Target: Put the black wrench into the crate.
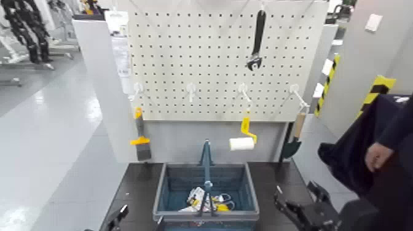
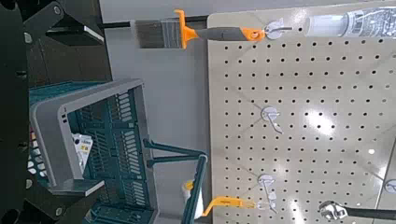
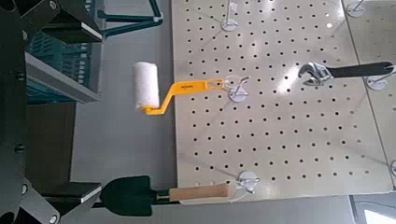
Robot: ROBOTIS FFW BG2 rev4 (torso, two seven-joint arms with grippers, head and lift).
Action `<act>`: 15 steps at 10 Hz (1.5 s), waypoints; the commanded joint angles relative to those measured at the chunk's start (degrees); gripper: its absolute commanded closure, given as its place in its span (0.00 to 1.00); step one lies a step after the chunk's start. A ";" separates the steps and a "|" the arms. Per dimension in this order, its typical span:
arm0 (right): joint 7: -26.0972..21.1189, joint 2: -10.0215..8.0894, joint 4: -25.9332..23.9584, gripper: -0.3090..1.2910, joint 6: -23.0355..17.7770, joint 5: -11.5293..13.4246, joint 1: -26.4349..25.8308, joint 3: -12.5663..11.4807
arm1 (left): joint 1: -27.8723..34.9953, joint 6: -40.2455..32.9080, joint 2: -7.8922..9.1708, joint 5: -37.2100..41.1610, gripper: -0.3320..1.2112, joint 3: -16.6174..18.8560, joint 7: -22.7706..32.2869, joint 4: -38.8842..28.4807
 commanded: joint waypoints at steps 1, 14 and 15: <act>1.51 -0.92 0.60 0.30 2.42 -0.48 -5.27 -0.38 | -0.38 0.00 0.13 0.02 0.35 -0.27 -0.13 0.06; 7.92 -2.86 6.31 0.30 9.72 -2.24 -29.00 1.20 | -2.84 0.09 1.63 1.43 0.35 -2.56 -0.39 1.03; 8.54 -3.29 6.93 0.30 10.51 -2.76 -30.67 1.38 | -3.01 0.09 1.72 1.52 0.35 -2.65 -0.39 1.12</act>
